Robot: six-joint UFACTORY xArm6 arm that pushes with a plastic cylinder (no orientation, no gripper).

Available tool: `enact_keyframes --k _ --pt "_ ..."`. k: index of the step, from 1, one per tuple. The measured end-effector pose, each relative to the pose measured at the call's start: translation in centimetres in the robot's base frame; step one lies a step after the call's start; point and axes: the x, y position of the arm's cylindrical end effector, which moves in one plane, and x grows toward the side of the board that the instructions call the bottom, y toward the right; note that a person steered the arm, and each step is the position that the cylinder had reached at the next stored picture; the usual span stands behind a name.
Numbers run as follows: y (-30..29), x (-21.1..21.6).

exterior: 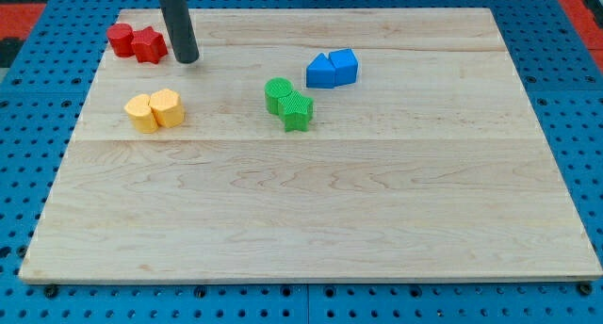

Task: Keep your arm left to the blue blocks

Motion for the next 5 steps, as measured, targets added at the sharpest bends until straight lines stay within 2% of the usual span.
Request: enact_keyframes --k 1,5 --pt "2.5 1.0" --pt "4.7 0.1"
